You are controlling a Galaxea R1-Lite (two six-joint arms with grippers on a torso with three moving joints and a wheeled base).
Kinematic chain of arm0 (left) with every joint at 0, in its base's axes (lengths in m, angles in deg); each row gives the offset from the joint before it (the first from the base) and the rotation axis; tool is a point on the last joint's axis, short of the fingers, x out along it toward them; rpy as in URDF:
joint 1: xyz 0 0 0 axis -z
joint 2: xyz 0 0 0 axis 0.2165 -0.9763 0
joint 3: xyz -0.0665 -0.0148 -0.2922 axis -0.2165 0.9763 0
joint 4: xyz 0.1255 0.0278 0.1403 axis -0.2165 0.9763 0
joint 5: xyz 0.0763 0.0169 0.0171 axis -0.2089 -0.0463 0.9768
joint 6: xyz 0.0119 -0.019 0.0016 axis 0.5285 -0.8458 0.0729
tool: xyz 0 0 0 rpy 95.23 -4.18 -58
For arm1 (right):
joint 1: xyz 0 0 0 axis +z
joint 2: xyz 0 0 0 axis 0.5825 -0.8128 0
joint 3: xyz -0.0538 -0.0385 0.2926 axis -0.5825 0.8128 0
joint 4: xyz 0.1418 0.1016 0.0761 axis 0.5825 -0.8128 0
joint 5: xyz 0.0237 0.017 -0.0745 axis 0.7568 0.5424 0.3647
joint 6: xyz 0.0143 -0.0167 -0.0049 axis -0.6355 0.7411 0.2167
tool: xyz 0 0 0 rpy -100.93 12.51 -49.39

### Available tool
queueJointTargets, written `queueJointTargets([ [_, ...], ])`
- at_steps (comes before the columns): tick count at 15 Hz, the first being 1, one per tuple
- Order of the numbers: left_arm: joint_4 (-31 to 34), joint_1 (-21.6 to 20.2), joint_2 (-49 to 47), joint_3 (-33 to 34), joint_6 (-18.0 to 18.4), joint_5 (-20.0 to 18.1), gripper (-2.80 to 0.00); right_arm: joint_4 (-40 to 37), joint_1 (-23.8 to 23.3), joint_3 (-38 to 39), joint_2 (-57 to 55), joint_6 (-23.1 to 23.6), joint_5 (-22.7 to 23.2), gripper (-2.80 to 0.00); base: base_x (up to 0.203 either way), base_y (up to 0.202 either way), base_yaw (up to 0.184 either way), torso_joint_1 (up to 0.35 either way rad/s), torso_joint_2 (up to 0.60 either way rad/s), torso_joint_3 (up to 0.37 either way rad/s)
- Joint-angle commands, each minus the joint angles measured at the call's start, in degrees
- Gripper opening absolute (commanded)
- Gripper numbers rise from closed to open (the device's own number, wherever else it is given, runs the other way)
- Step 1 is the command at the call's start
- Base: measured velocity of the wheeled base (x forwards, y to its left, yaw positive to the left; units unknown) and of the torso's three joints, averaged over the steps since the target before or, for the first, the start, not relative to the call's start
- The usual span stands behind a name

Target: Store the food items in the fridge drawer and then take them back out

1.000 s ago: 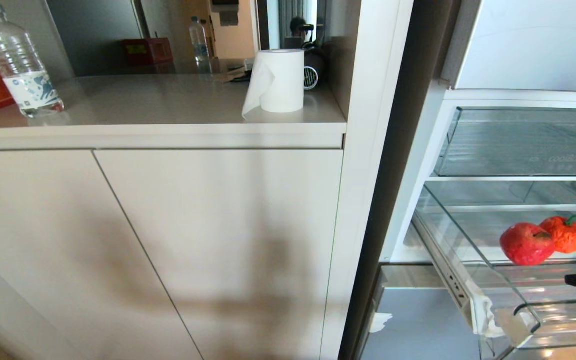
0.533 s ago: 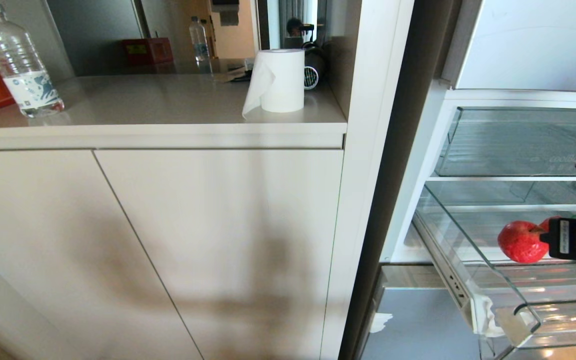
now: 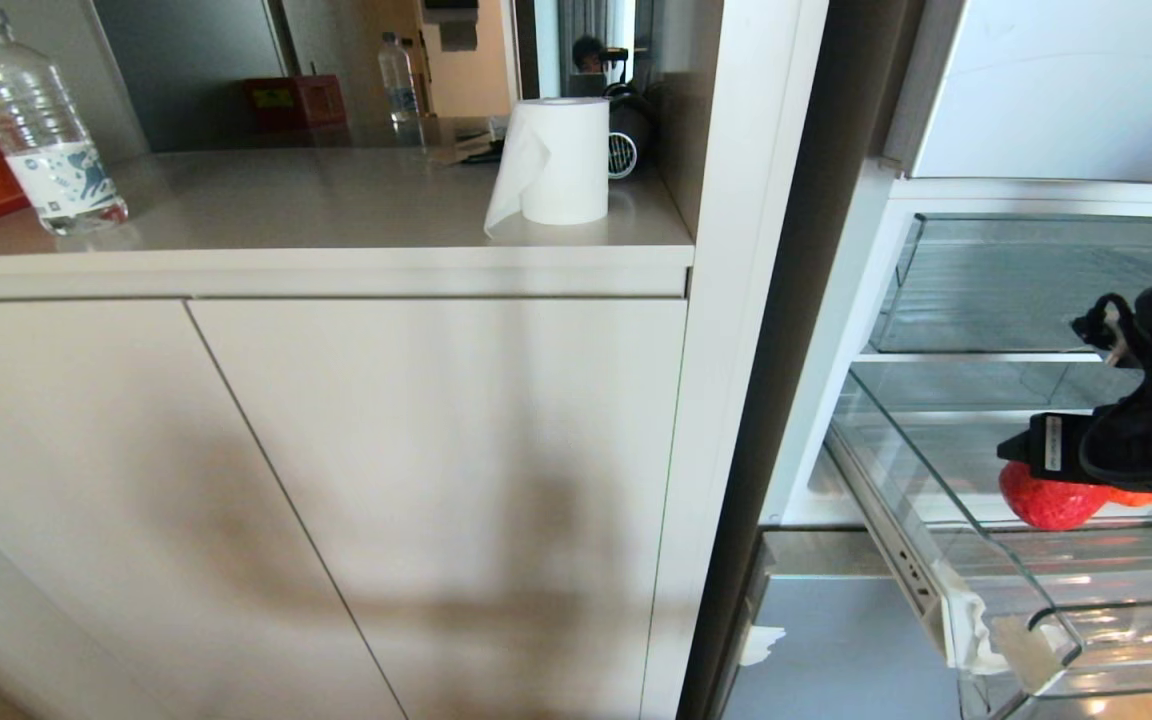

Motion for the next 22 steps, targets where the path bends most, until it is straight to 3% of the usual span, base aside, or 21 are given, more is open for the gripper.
queueJointTargets([
  [1, 0.0, 0.0, 0.0, 0.0, 0.0, 0.0, -2.8, 0.6, -0.7, -0.4, -2.3, -0.1, -0.1, 0.0, 0.0, 0.0, 0.0, 0.0, 0.0, 0.0],
  [5, 0.0, 0.0, 0.0, 0.0, 0.0, 0.0, -2.8, 3.0, -3.2, -0.5, -3.1, 0.2, 0.0, 0.0, 0.0, 0.0, 0.0, 0.0, 0.0, 0.0],
  [18, 0.0, 0.0, 0.0, 0.0, 0.0, 0.0, -2.8, 3.3, -4.5, 1.0, -5.9, -0.2, 0.7, 0.0, 0.0, 0.0, 0.0, 0.0, 0.0, 0.0],
  [22, 0.0, 0.0, 0.0, 0.0, 0.0, 0.0, -2.8, 6.7, -5.2, 1.6, -7.5, -0.2, 1.4, 0.0, 0.0, 0.0, 0.0, 0.0, 0.0, 0.0],
])
